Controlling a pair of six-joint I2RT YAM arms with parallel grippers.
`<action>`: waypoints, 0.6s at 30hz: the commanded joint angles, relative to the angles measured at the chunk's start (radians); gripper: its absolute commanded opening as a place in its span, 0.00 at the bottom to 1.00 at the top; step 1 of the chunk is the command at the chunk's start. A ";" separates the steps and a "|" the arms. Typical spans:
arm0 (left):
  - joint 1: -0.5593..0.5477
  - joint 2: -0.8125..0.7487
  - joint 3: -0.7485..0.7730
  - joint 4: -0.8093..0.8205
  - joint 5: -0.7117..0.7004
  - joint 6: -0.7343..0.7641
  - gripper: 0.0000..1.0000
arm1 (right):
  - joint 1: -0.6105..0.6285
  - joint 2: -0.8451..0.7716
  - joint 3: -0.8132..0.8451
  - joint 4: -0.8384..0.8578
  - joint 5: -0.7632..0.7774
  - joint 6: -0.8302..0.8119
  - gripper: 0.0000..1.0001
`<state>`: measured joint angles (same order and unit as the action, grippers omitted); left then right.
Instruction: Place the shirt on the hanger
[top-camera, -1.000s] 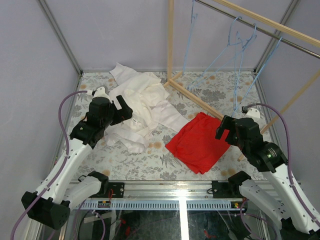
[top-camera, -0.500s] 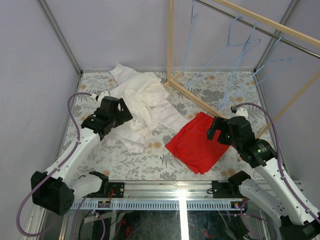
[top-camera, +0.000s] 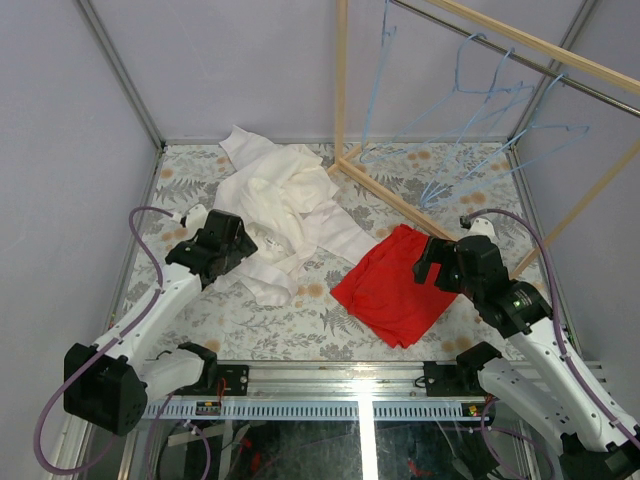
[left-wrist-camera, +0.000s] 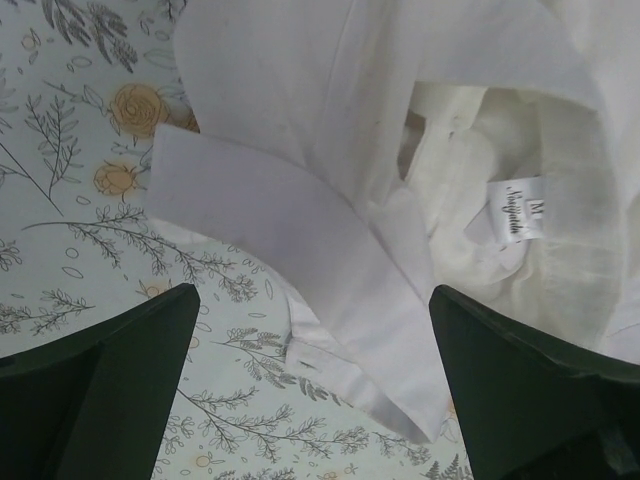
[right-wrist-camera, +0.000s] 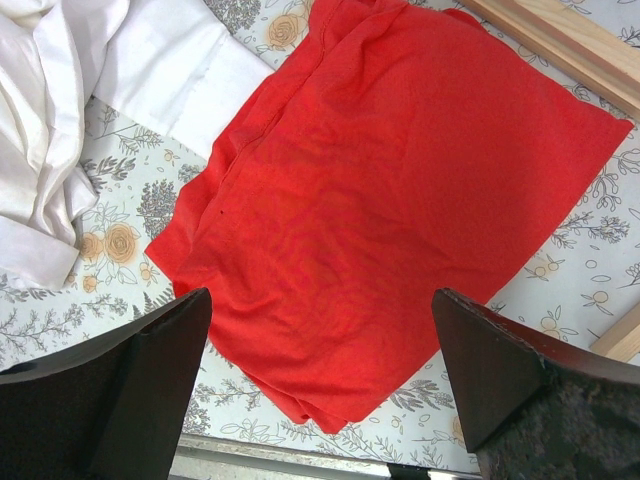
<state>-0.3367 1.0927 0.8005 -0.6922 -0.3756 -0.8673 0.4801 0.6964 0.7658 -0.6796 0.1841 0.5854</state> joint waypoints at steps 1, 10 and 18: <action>0.007 0.032 -0.058 0.105 0.038 -0.048 1.00 | -0.005 0.008 -0.003 0.046 -0.038 -0.019 0.99; 0.030 0.093 -0.130 0.285 0.080 -0.019 0.83 | -0.005 0.002 -0.026 0.063 -0.070 -0.014 0.99; 0.112 0.089 -0.158 0.393 0.081 0.025 0.40 | -0.006 -0.024 -0.042 0.051 -0.072 -0.016 0.99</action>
<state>-0.2745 1.1866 0.6601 -0.4225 -0.2920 -0.8669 0.4793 0.6872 0.7280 -0.6521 0.1337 0.5835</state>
